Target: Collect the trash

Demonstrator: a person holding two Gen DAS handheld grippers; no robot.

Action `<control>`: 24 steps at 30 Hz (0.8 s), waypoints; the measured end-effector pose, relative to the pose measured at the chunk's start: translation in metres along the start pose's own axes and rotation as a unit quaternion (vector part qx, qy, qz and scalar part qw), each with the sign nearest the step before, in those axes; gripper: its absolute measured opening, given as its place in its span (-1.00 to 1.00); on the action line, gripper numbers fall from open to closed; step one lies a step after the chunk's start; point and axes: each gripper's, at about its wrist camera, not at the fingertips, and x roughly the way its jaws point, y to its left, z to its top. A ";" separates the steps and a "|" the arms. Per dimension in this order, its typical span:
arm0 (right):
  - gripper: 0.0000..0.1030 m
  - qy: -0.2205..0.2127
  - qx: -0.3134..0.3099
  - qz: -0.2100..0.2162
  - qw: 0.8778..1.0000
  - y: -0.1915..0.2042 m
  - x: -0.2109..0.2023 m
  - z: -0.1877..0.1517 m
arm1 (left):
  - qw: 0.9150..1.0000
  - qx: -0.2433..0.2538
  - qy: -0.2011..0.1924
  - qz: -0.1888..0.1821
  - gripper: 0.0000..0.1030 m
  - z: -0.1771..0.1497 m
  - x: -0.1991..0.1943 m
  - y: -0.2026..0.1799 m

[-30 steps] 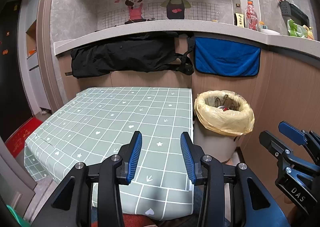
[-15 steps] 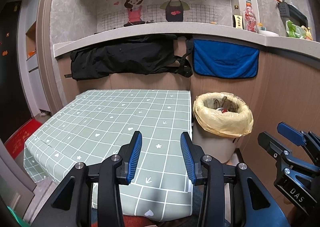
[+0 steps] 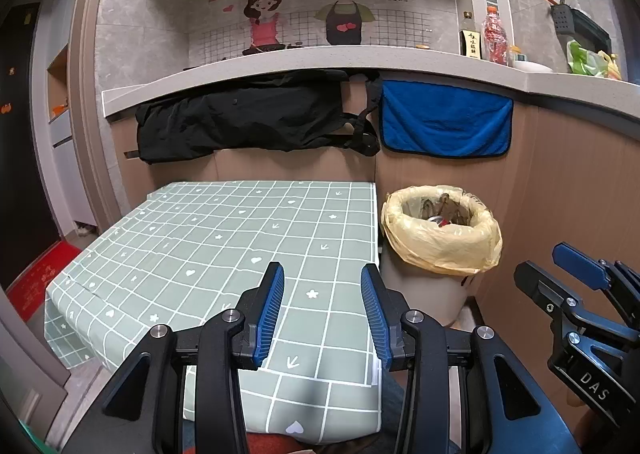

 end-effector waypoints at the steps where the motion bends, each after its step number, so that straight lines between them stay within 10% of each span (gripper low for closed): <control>1: 0.05 0.000 0.000 0.000 1.000 0.000 0.000 0.000 | 1.000 0.000 0.000 0.000 -0.20 0.000 0.000 0.000; 24: 0.05 0.002 0.000 0.000 1.000 0.001 0.000 -0.001 | 1.000 -0.001 0.001 0.000 -0.20 -0.001 0.001 -0.002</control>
